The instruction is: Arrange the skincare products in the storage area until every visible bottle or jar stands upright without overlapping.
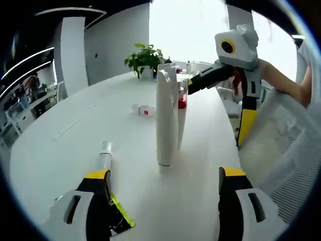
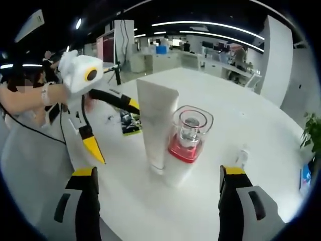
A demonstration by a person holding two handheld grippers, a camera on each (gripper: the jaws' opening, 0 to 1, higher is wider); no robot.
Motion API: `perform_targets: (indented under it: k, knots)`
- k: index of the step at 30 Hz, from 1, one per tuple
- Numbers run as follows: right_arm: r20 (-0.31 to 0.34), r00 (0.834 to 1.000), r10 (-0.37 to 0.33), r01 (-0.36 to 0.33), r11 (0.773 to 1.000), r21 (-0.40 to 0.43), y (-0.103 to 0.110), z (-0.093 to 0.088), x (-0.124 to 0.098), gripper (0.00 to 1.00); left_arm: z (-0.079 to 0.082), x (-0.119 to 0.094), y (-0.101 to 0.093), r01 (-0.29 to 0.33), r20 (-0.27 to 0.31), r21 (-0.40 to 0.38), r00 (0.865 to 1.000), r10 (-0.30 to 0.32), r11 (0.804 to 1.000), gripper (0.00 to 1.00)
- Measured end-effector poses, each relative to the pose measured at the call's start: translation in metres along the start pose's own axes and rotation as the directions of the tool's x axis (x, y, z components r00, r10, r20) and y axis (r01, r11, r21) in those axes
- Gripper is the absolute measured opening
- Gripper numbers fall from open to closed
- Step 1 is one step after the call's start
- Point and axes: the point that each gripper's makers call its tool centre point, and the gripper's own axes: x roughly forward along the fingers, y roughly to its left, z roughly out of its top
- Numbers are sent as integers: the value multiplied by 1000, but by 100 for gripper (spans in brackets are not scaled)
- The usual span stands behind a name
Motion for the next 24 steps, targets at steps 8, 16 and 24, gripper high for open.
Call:
perform_targets:
  k: [8, 16, 24]
  knots:
    - [-10, 1000, -1, 1, 1000, -4, 2, -2, 0, 99, -9, -17, 4, -40, -15, -52, 999, 39, 998, 94]
    - [-18, 1000, 15, -15, 1000, 2, 5, -2, -1, 100, -3, -31, 5, -73, -1, -110, 997, 73, 991, 99]
    - [-21, 1000, 5, -6, 1000, -25, 8, -1, -3, 100, 4, -49, -2, -110, 12, -154, 994, 113, 982, 99]
